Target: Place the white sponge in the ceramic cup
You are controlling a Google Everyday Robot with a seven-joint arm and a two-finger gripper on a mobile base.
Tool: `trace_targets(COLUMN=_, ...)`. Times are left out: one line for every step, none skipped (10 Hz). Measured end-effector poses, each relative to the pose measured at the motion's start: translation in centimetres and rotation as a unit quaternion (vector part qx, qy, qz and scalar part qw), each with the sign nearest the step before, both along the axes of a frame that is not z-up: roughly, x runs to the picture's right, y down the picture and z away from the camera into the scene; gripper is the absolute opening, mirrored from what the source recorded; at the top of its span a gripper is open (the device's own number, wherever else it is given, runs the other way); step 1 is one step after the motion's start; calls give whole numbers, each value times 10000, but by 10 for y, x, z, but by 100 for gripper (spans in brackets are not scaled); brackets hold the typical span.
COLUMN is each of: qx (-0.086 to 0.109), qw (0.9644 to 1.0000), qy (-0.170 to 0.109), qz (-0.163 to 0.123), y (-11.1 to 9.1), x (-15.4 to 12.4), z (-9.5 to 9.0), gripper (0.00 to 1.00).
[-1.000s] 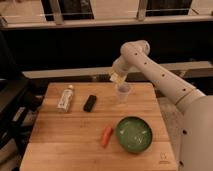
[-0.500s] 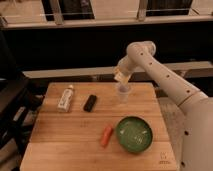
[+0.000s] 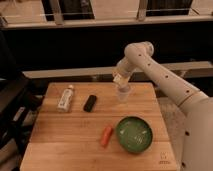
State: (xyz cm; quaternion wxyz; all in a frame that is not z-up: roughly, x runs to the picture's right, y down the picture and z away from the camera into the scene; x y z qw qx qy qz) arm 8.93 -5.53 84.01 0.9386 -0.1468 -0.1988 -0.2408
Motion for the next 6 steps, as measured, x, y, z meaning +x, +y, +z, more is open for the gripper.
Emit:
trace_targets(qx=-130, qw=9999, qy=22, qz=7, y=9, x=-2, z=-2, gripper=68)
trace_targets(qx=-232, qw=9997, qy=35, qz=20, y=16, x=-5, z=-3, gripper=75)
trace_targets(qx=-355, qw=9994, qy=40, qz=47, y=25, x=-6, z=-3, gripper=79)
trace_targets(qx=-519, qw=9986, qy=66, qz=85, y=34, x=-3, z=1, gripper=80)
trace_targets(qx=-630, qw=9979, qy=98, qz=111, y=40, x=-2, z=5, gripper=80)
trace_targets(qx=-713, qw=9972, qy=159, qz=138, y=43, x=-1, z=8, gripper=80)
